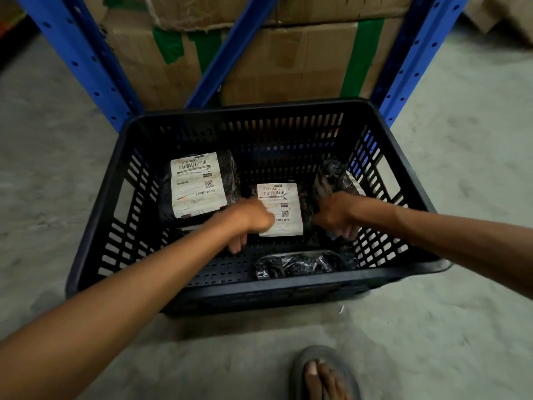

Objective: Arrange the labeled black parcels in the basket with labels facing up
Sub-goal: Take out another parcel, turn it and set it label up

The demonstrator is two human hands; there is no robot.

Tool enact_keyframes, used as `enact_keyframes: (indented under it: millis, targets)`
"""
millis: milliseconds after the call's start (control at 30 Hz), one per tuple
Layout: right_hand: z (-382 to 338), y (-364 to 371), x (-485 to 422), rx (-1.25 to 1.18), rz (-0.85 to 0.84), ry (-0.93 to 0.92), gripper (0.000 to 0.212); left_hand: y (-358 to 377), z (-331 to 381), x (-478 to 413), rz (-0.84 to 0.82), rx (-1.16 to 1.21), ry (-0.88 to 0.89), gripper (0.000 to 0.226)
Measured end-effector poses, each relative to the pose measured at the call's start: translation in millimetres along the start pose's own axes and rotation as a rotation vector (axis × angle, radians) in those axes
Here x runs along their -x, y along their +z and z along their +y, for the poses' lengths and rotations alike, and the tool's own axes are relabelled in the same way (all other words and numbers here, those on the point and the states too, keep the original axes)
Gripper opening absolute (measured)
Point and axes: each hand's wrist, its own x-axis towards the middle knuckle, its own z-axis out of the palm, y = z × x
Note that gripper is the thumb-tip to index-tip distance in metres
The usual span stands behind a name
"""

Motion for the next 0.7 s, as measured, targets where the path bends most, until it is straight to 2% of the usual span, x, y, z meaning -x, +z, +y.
enact_keyframes:
  millis: [67,133,267,400,533,633,700]
  targets:
    - [-1.6,19.0,-1.4,0.096,-0.082,0.056,0.035,18.8,0.8,-2.0,-0.124,0.013,-0.053,0.066]
    - [1.5,34.9,-8.0,0.094,-0.193,0.143,0.035,31.5,4.9,-7.0,-0.179,0.075,-0.049,0.061]
    - [10.9,43.7,-18.0,-0.175,-0.305,0.207,0.041,47.0,10.0,-10.9,-0.328,0.116,-0.083,0.057]
    - [15.8,35.2,-12.7,-0.311,-0.333,0.22,0.034,32.7,6.6,-4.7,-0.357,0.166,-0.098,0.065]
    - [23.2,-0.7,15.5,-0.354,-0.177,0.108,0.047,-0.9,7.7,10.7,-0.217,0.204,0.115,0.05]
    - [21.1,-34.7,39.0,-0.482,0.036,-0.019,0.056,-29.1,7.7,24.1,-0.007,0.317,0.273,0.036]
    - [12.1,-57.2,52.2,-0.588,0.216,-0.112,0.057,-44.1,5.0,34.4,0.074,0.492,0.316,0.032]
